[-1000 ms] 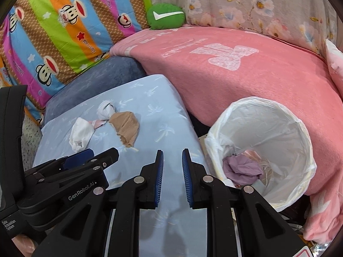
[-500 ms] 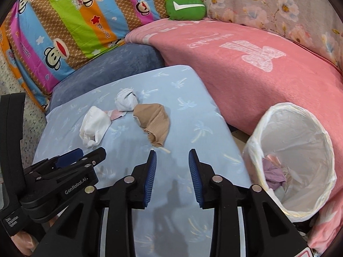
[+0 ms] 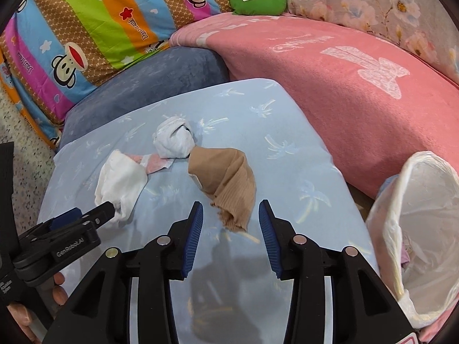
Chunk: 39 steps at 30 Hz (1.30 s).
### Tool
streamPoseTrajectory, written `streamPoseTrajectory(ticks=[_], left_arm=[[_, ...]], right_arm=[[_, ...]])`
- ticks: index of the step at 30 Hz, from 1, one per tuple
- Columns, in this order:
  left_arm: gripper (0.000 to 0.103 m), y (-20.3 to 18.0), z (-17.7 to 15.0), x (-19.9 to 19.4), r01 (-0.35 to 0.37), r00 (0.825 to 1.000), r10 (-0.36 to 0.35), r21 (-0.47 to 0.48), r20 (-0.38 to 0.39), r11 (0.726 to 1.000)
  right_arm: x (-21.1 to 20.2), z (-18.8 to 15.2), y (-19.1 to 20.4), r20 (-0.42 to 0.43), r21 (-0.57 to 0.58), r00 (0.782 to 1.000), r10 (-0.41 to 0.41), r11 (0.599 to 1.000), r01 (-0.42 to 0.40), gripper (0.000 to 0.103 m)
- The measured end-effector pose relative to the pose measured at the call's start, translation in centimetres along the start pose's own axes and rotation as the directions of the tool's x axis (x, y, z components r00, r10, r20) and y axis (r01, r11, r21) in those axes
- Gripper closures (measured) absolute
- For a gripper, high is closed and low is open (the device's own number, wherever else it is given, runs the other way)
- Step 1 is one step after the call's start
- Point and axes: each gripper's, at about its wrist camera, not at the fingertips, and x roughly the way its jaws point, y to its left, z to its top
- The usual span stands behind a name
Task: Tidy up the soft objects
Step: 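Move both open tools back toward the remaining fabric items, then grasp the white glove with the left tool while the right tool grasps the tan stocking, then carry the white glove and tan stocking over the wastebasket with both tools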
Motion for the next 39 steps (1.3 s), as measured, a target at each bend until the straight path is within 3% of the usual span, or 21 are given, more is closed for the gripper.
streamPoseTrajectory(ticks=[7,9,13,16,17,18,20,39], left_arm=[[0.032,0.4,1.2,1.6,0.011,1.0,-0.011,-0.017,-0.01,1.0],[0.037,0.4,1.3,1.8,0.026,1.0,-0.026,-0.024,-0.009,0.999],[0.059,0.5,1.2,2.5,0.066,0.997,-0.067,-0.029,-0.036,0.997],[0.076,0.7,0.9,2.6,0.103,0.993,-0.105,-0.045,-0.051,0.994],[0.08,0.8,0.8,2.6,0.114,0.992,-0.117,-0.051,-0.053,0.992],[0.08,0.9,0.6,2.5,0.12,0.991,-0.124,-0.055,-0.057,0.991],[0.086,0.9,0.3,2.2,0.129,0.99,-0.132,-0.057,-0.057,0.99],[0.087,-2.4,-2.3,-2.7,0.171,0.984,-0.171,-0.009,-0.051,0.985]], right_arm=[[3.4,1.1,0.2,-0.027,0.02,1.0,-0.008,1.0,0.009,0.063],[4.0,1.1,0.2,-0.032,0.024,0.999,-0.009,1.0,0.01,0.063],[5.2,0.8,0.0,-0.056,0.036,0.998,-0.008,0.999,0.01,0.063],[5.6,0.5,0.0,-0.066,0.04,0.998,-0.006,0.999,0.009,0.074],[5.7,0.3,0.0,-0.07,0.035,0.998,-0.008,0.999,0.01,0.084],[5.7,0.1,0.1,-0.075,0.03,0.997,-0.01,0.999,0.012,0.092],[5.6,-0.3,0.1,-0.084,0.032,0.996,0.0,0.999,0.003,0.097],[-2.9,-2.3,0.5,-0.002,0.024,0.998,0.061,0.998,-0.061,0.099]])
